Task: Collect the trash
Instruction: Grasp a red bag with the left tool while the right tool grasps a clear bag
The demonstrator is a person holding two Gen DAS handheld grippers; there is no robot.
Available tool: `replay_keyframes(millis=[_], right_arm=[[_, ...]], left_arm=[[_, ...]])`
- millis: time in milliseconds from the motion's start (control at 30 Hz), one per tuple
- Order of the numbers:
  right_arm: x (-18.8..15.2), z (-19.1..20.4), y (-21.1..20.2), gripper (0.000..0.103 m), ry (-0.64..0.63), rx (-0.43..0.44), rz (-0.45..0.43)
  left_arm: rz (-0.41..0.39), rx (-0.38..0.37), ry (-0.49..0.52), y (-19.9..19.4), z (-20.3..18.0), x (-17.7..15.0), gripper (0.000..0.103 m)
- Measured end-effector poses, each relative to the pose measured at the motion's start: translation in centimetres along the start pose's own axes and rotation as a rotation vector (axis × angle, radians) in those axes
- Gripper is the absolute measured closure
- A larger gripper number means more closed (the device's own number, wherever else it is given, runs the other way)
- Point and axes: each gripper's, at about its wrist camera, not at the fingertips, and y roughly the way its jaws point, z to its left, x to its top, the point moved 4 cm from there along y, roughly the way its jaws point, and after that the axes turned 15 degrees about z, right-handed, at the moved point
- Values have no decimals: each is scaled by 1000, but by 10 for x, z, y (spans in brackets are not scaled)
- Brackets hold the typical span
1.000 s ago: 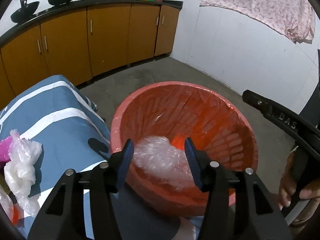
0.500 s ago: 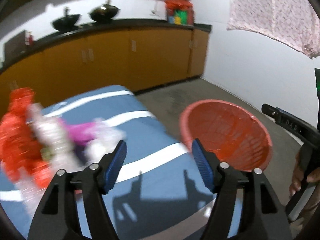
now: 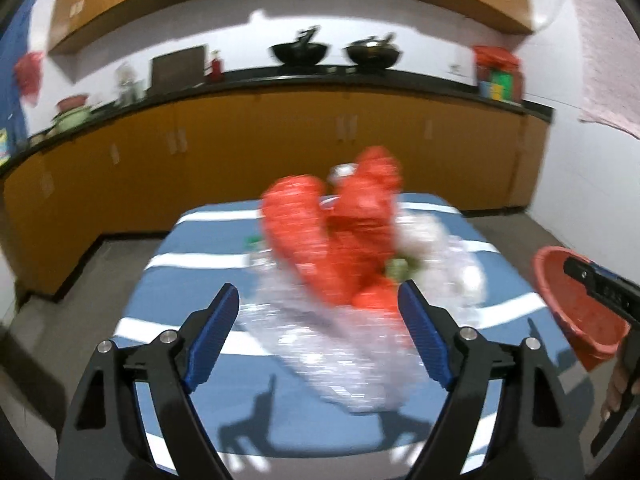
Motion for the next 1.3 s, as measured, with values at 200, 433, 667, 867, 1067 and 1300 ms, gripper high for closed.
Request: replay_keyframes(millis=[200,433,667,867,1067,1300], right_arm=[[6,49,32,50,-18,61,49],[8,81,66,47,-38,60,99],[3,87,95,47,-67,8,160],[1,81,100,65,-65,17,167],[-1,79,96,73,-74,13,158],[-5,72,90,73,-66,8,157]], left_arm=[[-5,23,-66,13,39,12,18],[0,4,-78,32,46,33,18],[47,-30,-99,55,40,47,18],[36,-95,-123,51,38,49,18],[88,-61,-119,64,39,52,24],[169,-49,-163,78,48,45,48]])
